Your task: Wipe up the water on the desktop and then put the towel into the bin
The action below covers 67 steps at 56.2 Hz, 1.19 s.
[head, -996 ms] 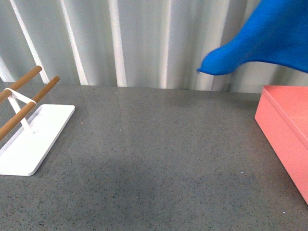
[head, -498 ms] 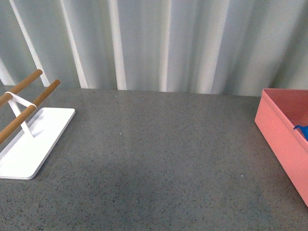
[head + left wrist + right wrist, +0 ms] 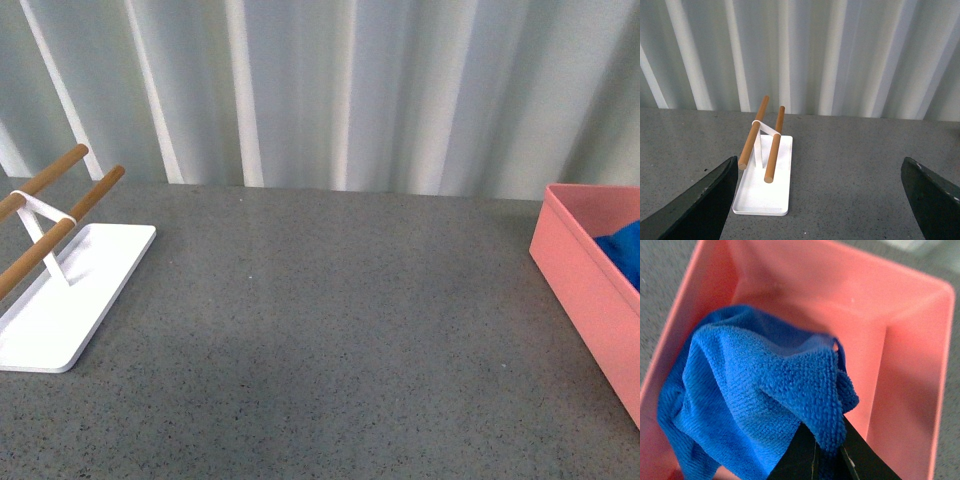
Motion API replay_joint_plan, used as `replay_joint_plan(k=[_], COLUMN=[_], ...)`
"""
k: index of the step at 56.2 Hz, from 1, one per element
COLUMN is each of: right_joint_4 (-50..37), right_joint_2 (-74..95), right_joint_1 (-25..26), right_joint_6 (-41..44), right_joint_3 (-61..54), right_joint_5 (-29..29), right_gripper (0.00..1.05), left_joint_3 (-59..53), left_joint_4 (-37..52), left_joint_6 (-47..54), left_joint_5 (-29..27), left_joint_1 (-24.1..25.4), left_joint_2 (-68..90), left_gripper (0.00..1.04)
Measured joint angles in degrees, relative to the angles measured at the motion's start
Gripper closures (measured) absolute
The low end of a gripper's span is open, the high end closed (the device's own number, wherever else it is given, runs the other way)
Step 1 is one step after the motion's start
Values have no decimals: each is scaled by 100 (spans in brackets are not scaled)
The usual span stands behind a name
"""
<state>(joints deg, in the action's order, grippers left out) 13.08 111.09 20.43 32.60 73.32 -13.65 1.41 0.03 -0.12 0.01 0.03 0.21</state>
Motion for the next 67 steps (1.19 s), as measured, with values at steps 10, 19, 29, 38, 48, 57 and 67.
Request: replay_joint_plan(k=[10, 19, 29, 38, 48, 57, 67], right_joint_4=[-101, -127, 55, 160, 223, 308, 350], right_joint_2=[376, 433, 409, 310, 118, -160, -634], right_joint_1=[61, 109, 125, 118, 74, -2, -129], right_joint_6=[42, -22, -251, -376, -461, -562, -708], right_joint_3=[-199, -297, -232, -146, -146, -146, -146], right_joint_5=[293, 216, 17, -50, -129, -251, -560], right_gripper=[101, 96, 69, 44, 18, 7, 7], left_joint_3=[0, 0, 0, 2, 0, 0, 2], left_joint_4=[0, 0, 0, 0, 0, 0, 0], left_joint_6=[-2, 0, 0, 0, 0, 0, 0], left_joint_5=[0, 0, 0, 2, 0, 0, 0], left_joint_1=[0, 0, 0, 0, 0, 0, 0], left_joint_2=[0, 0, 0, 0, 0, 0, 0], left_gripper=[7, 7, 7, 7, 7, 7, 7])
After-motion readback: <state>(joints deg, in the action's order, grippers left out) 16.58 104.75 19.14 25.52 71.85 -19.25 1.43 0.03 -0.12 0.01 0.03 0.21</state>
